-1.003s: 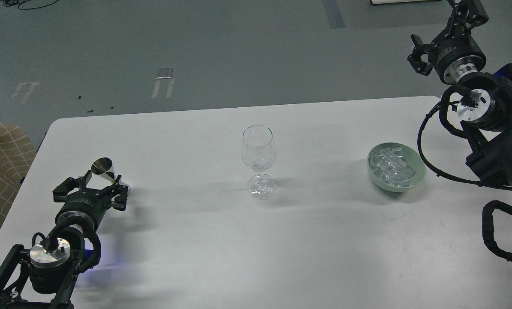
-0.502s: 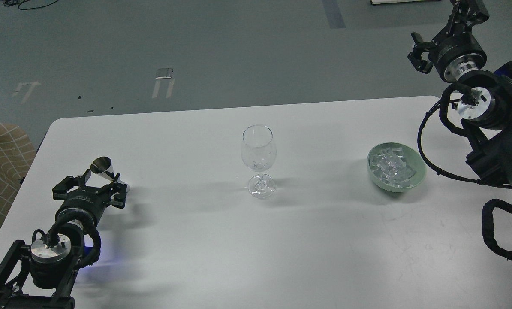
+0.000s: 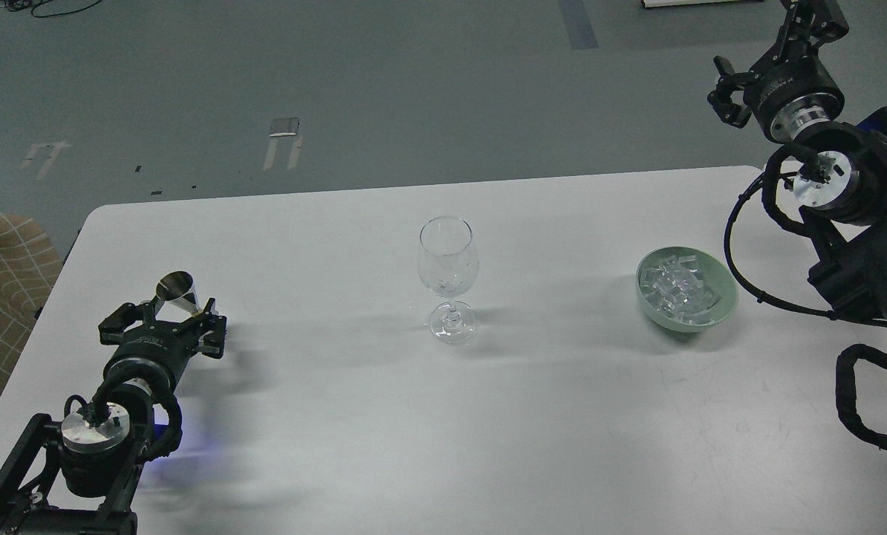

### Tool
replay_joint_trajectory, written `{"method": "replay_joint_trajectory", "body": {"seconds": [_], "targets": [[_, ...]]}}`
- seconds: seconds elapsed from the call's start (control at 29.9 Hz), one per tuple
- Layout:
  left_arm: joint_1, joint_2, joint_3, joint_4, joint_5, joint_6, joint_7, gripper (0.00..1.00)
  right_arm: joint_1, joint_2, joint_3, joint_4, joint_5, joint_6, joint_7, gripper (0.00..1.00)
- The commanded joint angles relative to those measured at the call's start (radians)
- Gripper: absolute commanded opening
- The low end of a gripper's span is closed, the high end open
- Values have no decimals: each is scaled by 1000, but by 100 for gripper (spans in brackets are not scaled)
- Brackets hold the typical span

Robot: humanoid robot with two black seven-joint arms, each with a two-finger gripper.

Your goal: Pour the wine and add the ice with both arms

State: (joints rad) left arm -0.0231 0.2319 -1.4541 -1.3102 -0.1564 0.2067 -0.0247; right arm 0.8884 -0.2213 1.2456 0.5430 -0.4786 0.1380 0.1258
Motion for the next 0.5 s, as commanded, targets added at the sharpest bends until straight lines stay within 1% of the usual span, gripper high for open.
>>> {"method": "replay_joint_trajectory", "body": {"seconds": [0.0,0.13,0.47], "targets": [[-12,-2,0,12,0,0,-1,68,3,0,0,-1,0,0,0,100],[-34,-3,0,43,0,-1,2,68,1,-1,0,-1,0,0,0,100],[-46,-3,0,57,0,-1,2,68,3,0,0,-1,0,0,0,100]]}}
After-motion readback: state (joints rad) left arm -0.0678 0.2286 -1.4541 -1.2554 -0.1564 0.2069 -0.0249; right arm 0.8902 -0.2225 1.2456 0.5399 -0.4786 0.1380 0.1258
